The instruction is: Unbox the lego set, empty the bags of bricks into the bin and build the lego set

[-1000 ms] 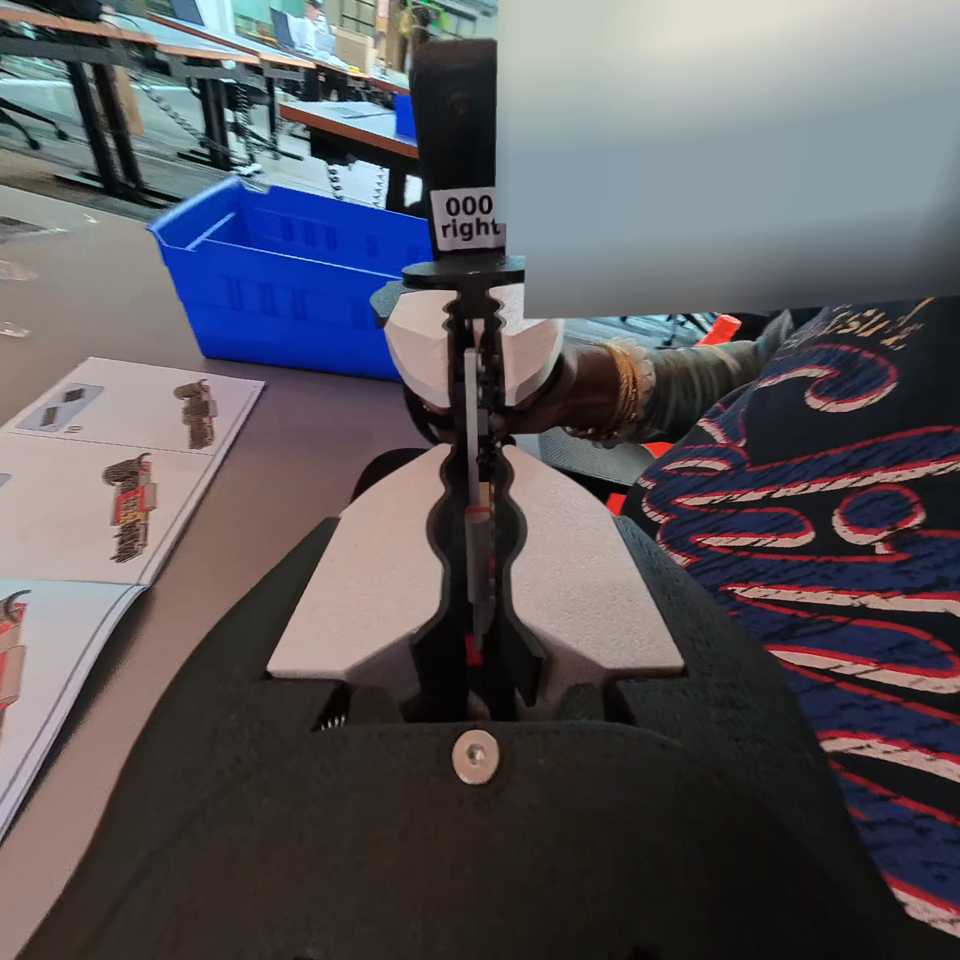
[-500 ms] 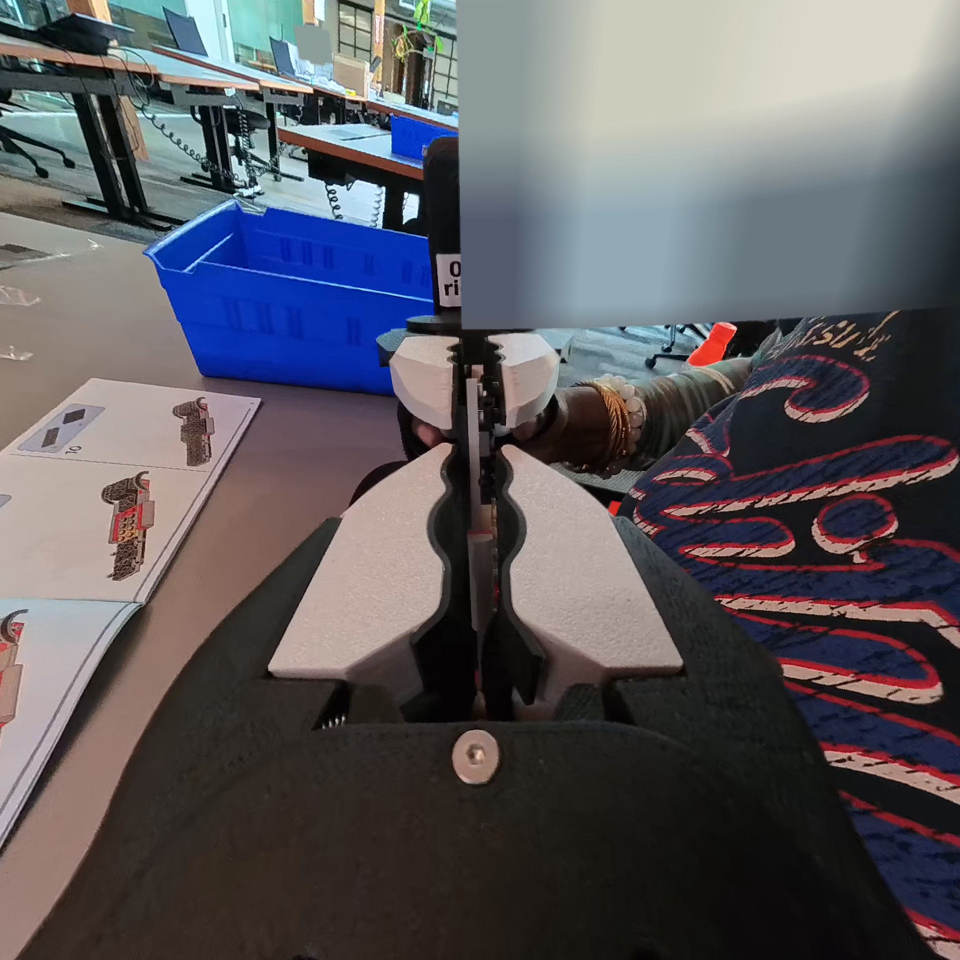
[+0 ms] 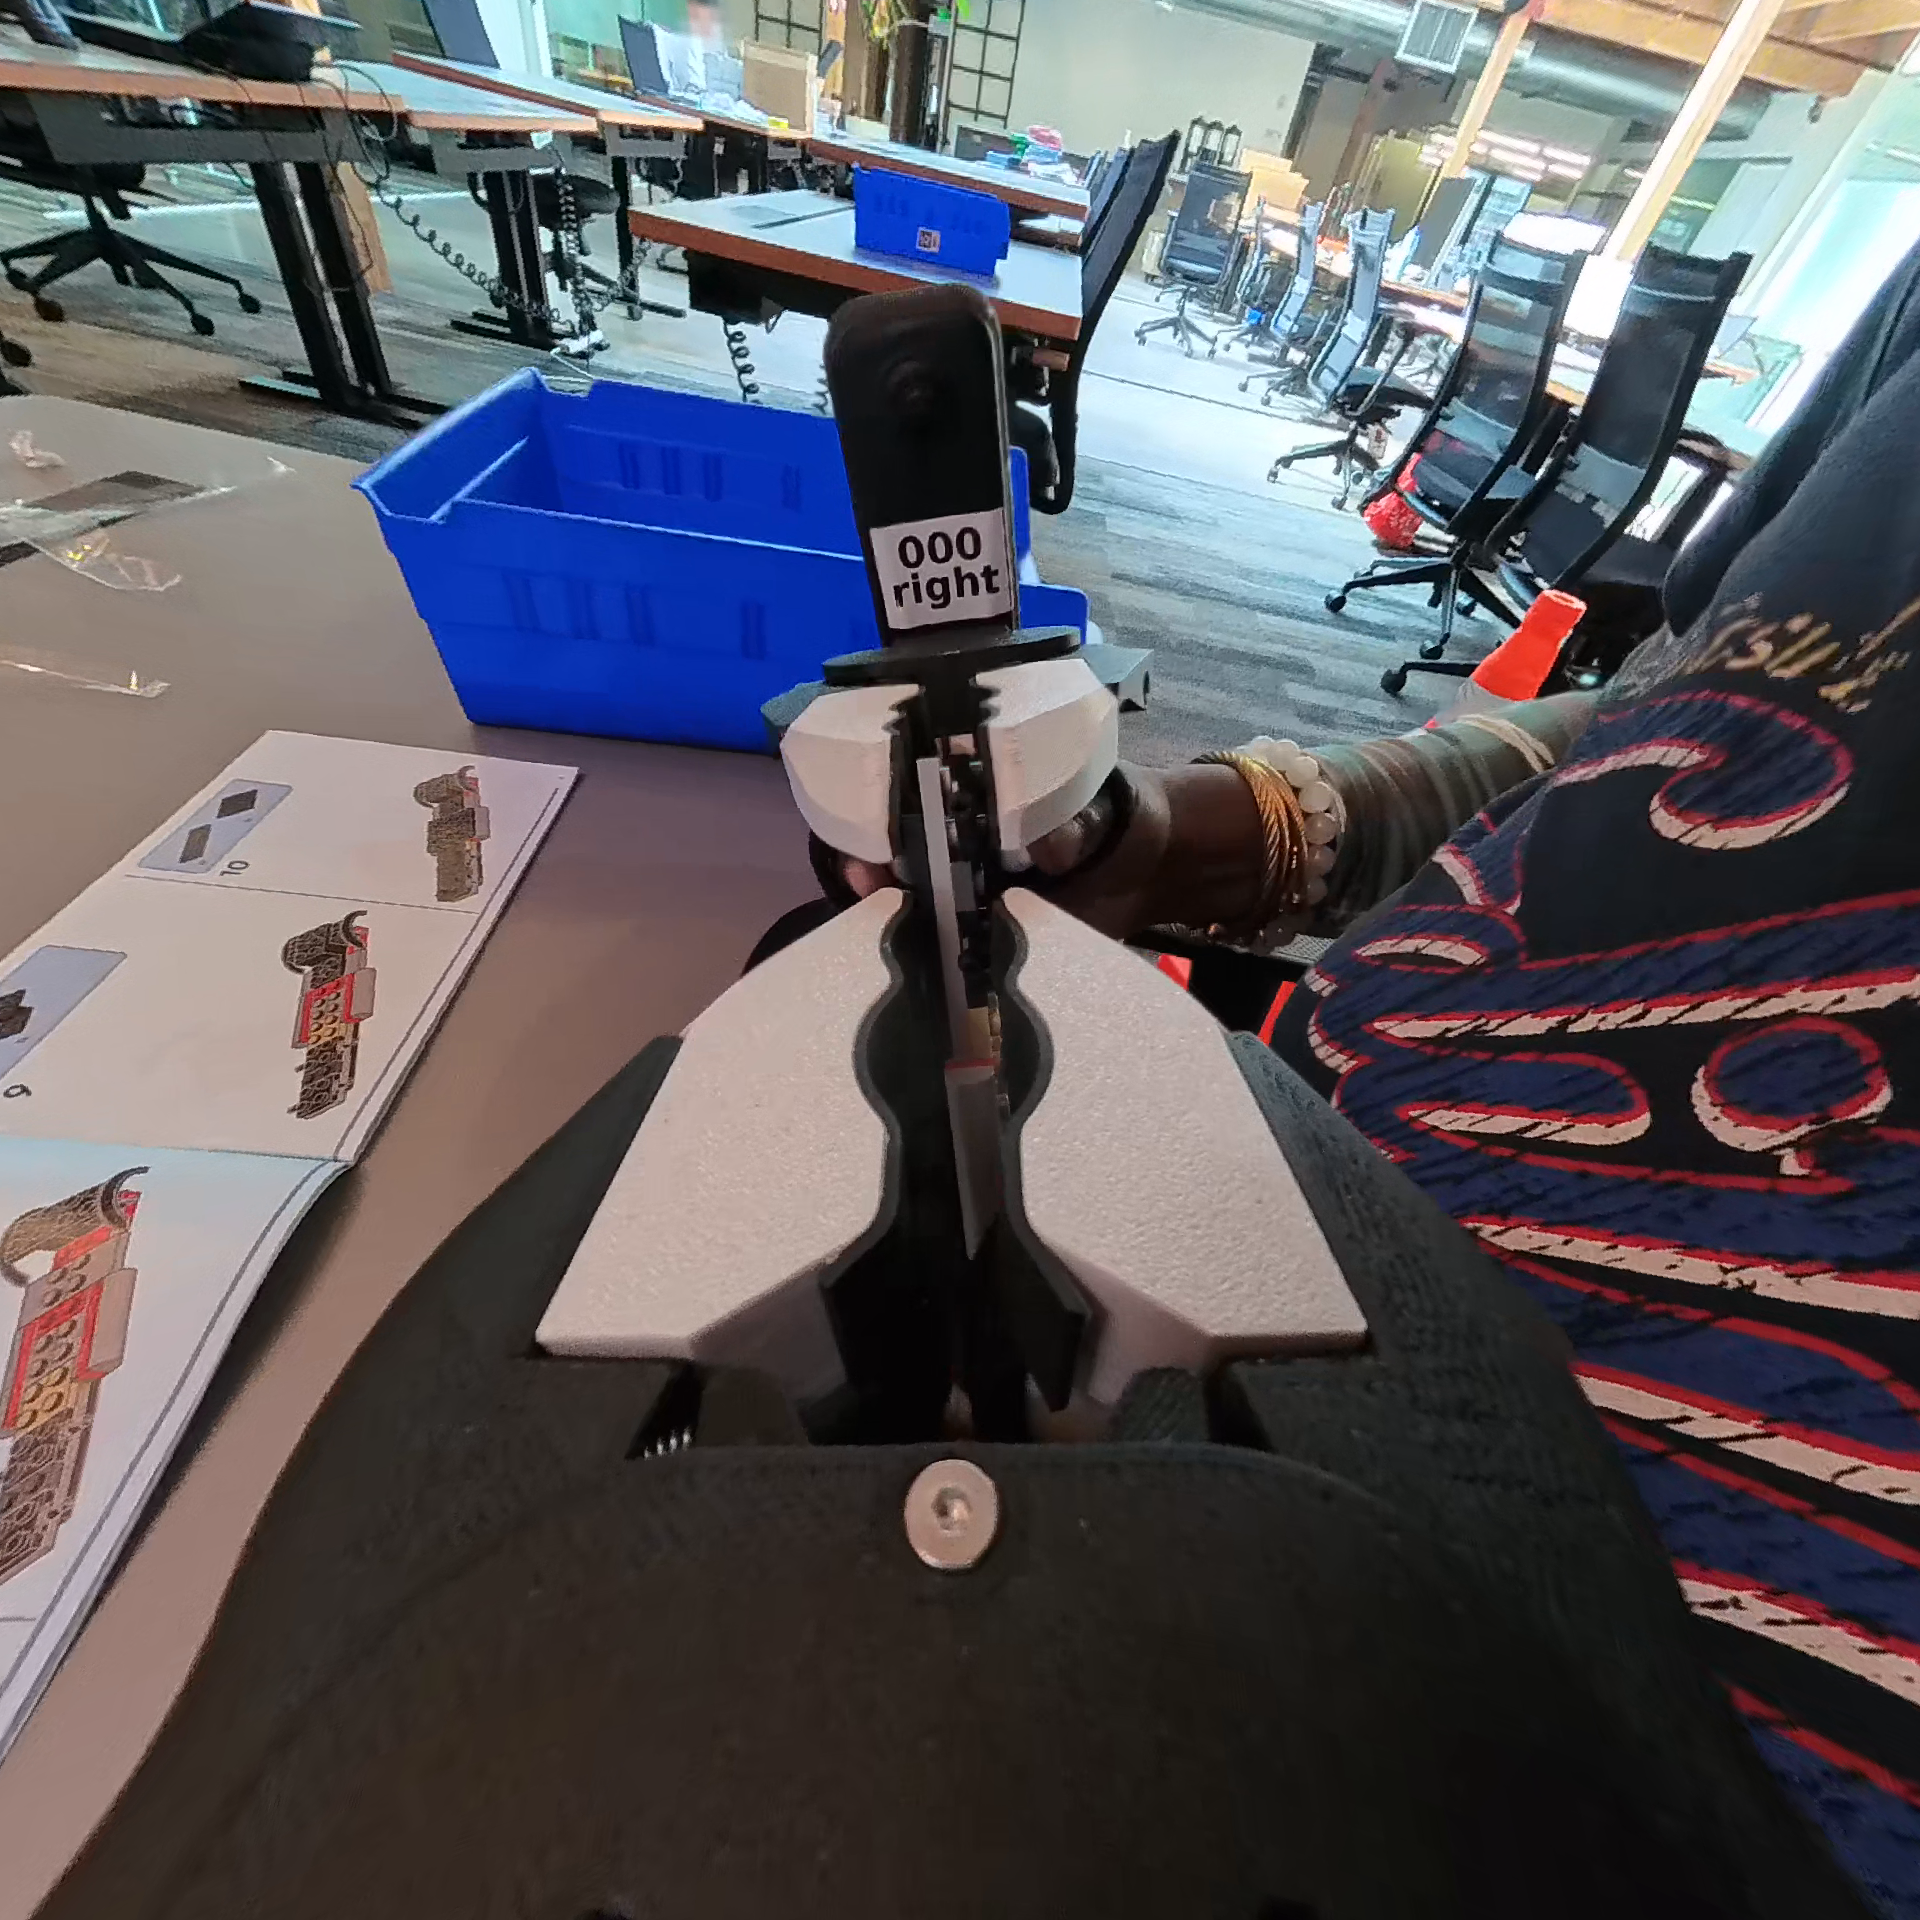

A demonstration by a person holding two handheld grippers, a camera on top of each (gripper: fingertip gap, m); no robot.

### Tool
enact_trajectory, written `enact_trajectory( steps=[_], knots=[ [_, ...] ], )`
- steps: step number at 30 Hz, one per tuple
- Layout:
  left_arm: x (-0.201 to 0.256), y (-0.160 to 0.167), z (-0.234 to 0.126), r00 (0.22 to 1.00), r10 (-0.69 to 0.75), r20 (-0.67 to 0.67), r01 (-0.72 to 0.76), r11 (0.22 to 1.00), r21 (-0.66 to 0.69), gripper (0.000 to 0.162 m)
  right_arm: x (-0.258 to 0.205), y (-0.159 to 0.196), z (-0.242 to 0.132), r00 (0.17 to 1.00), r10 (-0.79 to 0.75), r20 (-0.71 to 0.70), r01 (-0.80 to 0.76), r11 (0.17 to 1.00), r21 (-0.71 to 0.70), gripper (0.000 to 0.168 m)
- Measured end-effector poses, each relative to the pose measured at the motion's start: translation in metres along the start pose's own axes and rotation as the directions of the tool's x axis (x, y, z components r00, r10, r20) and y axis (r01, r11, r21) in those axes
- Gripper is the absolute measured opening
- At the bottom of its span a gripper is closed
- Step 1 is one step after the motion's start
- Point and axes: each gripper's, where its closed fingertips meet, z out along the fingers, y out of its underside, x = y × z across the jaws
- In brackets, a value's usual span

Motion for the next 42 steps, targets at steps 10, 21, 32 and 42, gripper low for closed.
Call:
enact_trajectory(
  steps=[10,21,32,42],
  knots=[
    [-0.005,-0.002,-0.002,0.999,0.019,0.047,-0.020,1.000,0.024,0.012,0.004,-0.003,0.003,0.998,-0.023,-0.056,0.021,0.999,-0.043,0.015],
    [0.003,0.000,-0.003,0.998,0.048,-0.029,-0.046,0.998,0.053,0.012,-0.002,0.005,0.004,0.999,-0.049,-0.010,0.046,0.975,-0.217,0.013],
    [-0.001,-0.004,-0.010,0.999,0.048,-0.022,-0.045,0.990,0.137,0.013,0.002,0.003,0.013,0.999,0.004,-0.033,-0.010,0.979,-0.201,0.012],
    [-0.006,0.000,-0.011,0.995,-0.086,-0.057,0.094,0.985,0.147,0.012,0.009,0.005,0.012,0.994,-0.063,-0.087,0.048,0.985,-0.164,0.012]
  ],
)
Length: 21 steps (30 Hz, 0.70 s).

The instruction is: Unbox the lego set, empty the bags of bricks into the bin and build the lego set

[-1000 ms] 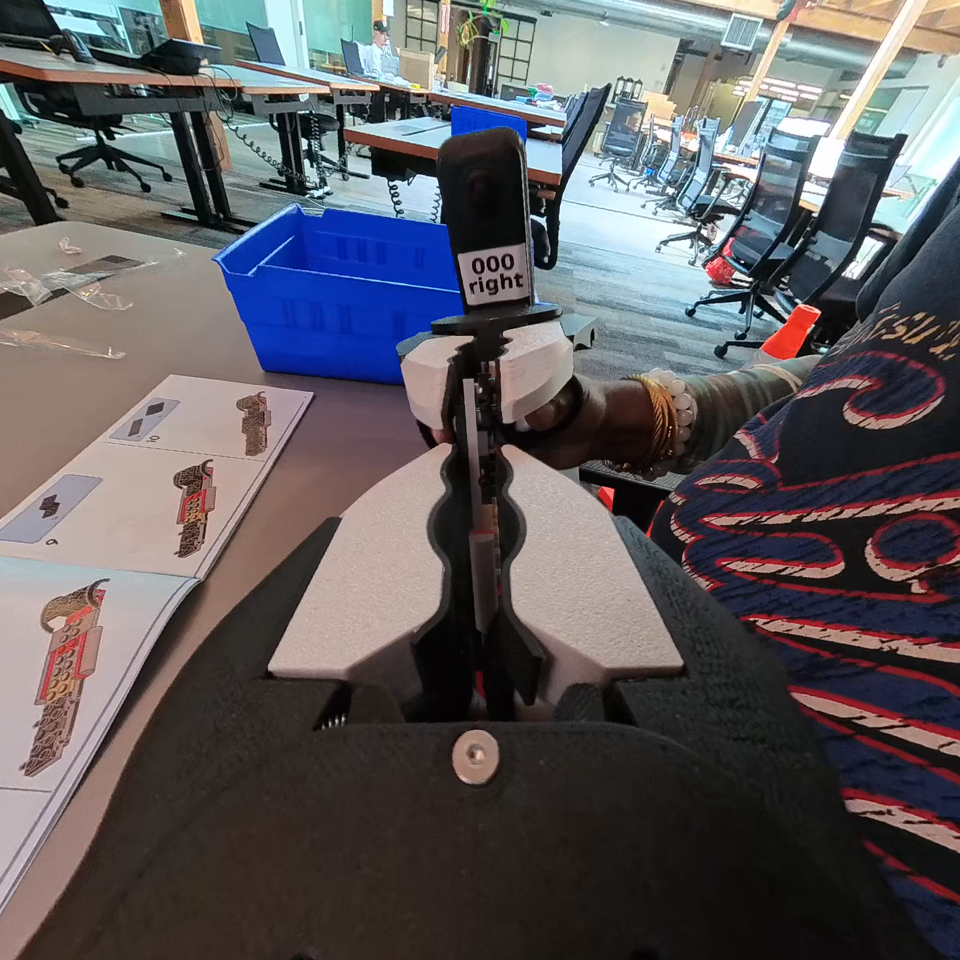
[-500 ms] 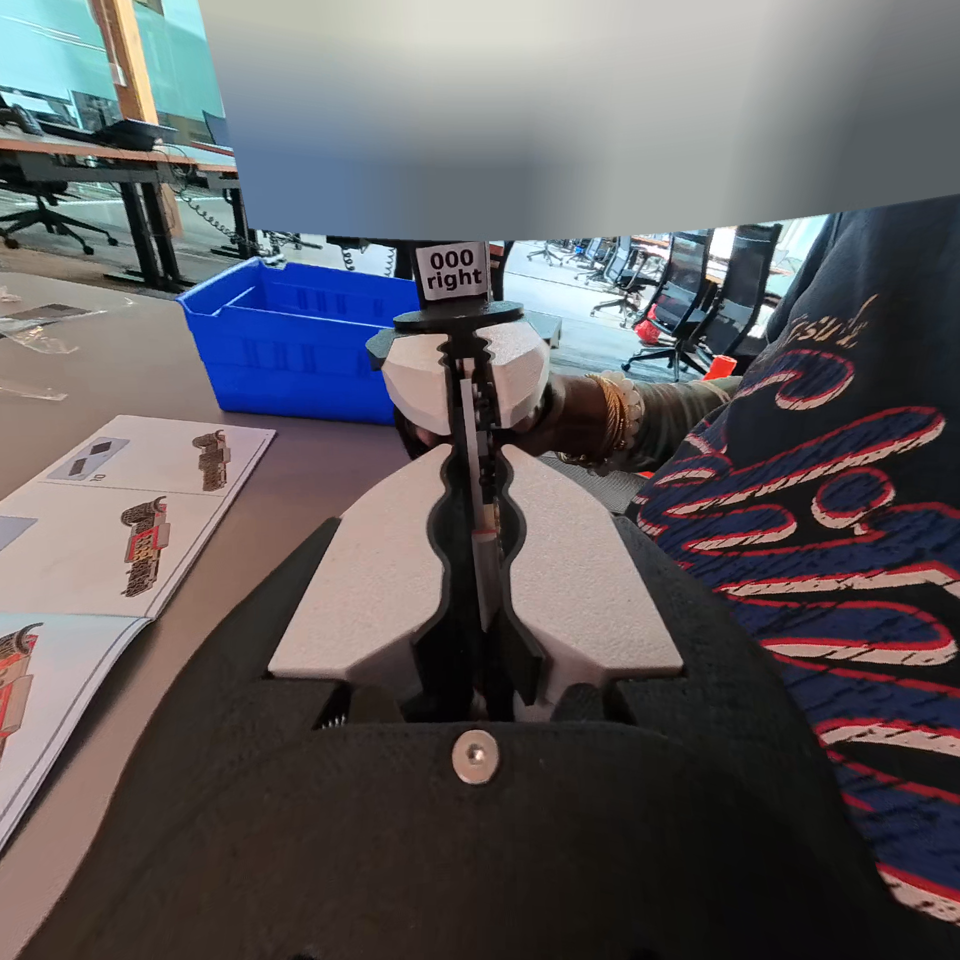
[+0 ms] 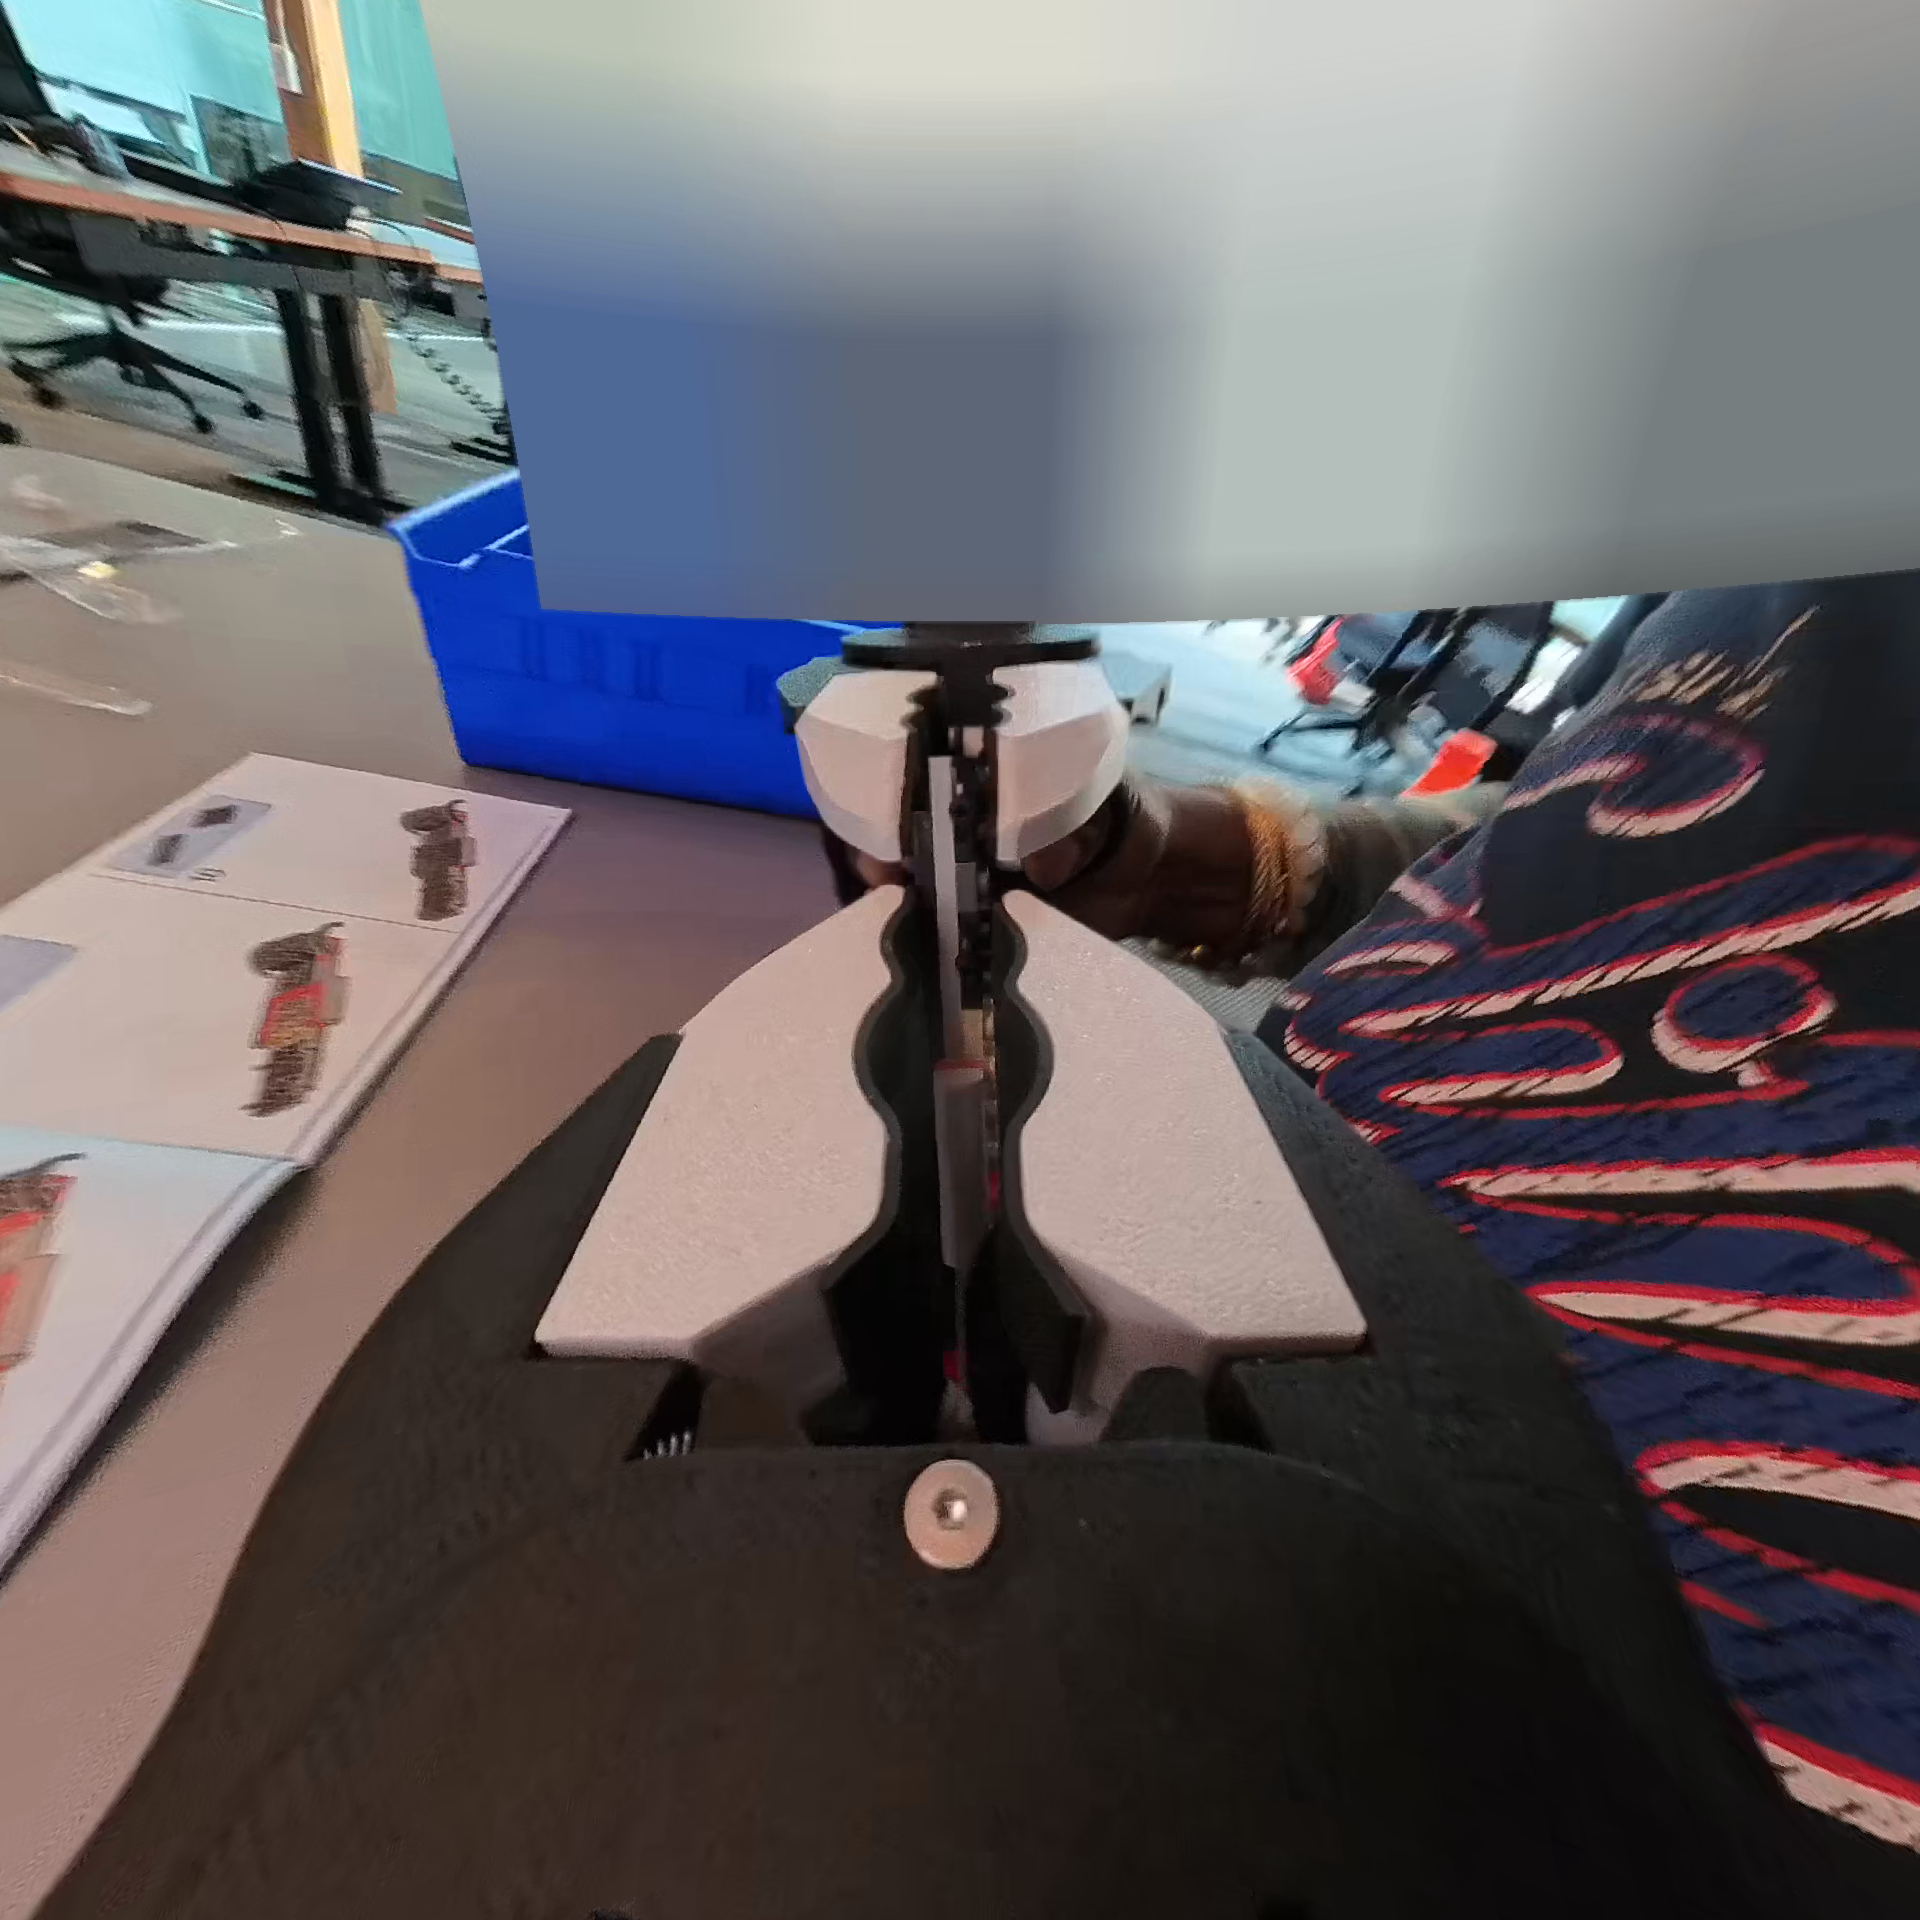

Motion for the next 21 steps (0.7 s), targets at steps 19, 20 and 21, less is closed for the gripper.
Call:
enact_trajectory(
  steps=[19,20,21],
  knots=[
    [-0.003,-0.009,-0.003,1.000,-0.014,0.004,0.013,0.995,0.095,0.012,0.002,-0.016,0.006,1.000,-0.012,0.020,0.010,0.993,0.121,0.008],
    [-0.002,-0.010,-0.002,1.000,0.015,0.010,-0.016,0.995,0.096,0.012,0.000,-0.017,0.006,0.999,-0.013,0.029,0.009,0.991,0.130,0.008],
    [-0.001,-0.012,-0.002,0.999,0.033,0.010,-0.033,0.995,0.097,0.012,-0.001,-0.019,0.006,0.999,-0.021,0.035,0.016,0.990,0.139,0.008]
  ],
)
